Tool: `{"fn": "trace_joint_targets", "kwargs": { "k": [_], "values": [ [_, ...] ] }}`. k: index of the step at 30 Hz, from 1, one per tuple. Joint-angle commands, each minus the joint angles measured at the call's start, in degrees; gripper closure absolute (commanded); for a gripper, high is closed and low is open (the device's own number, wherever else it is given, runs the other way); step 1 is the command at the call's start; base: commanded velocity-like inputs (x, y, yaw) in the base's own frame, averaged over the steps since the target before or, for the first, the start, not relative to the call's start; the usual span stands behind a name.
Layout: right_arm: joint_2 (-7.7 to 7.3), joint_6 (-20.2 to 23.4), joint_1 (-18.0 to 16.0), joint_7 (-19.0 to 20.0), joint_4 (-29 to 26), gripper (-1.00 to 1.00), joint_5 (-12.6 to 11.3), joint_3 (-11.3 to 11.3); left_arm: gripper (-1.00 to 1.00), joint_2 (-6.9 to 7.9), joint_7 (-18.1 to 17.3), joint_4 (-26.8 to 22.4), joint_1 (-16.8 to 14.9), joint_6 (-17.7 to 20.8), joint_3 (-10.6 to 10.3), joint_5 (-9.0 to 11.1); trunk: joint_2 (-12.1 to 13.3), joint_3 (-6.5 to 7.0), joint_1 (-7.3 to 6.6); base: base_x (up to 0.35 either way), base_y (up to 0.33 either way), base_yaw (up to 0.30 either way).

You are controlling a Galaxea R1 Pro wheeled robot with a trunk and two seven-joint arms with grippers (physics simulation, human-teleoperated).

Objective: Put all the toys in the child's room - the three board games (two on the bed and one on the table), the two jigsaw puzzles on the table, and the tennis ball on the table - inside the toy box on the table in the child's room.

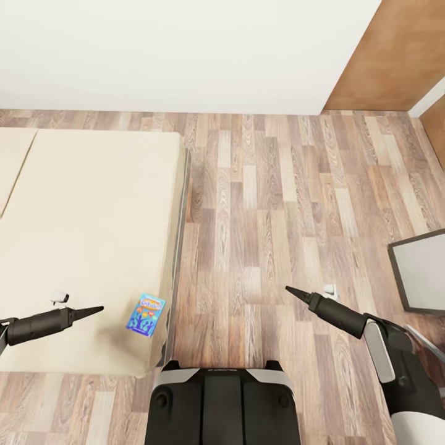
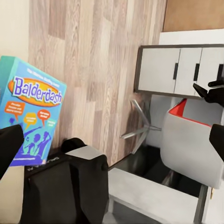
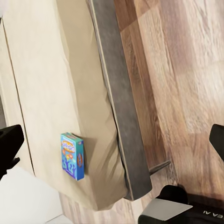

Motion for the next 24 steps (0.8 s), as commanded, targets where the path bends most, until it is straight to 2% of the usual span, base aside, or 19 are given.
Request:
{"fn": "trace_joint_targets", "kwargs": {
  "k": [1, 8, 24],
  "values": [
    [-0.01, 0.29, 0.14, 0.12, -0.01, -1.0, -0.1, -0.08, -1.0, -0.07, -0.31, 0.03, 0.28, 0.6, 0.2, -0.31, -0.08, 0.04, 0.04, 0.0, 0.0, 0.0],
    [-0.12, 0.31, 0.67, 0.17, 0.04, -1.0, -0.1, -0.21, -1.0, -0.52, -0.31, -0.04, 1.83, 0.79, 0.16, -0.28, -0.08, 0.71, 0.04, 0.0, 0.0, 0.0],
    [0.01, 0.31, 0.86, 0.18, 0.09, -1.0, -0.16, -0.23, -1.0, -0.73, -0.31, 0.13, 2.24, 0.6, 0.11, -0.16, -0.08, 2.24, 0.04, 0.0, 0.0, 0.0]
  ]
}}
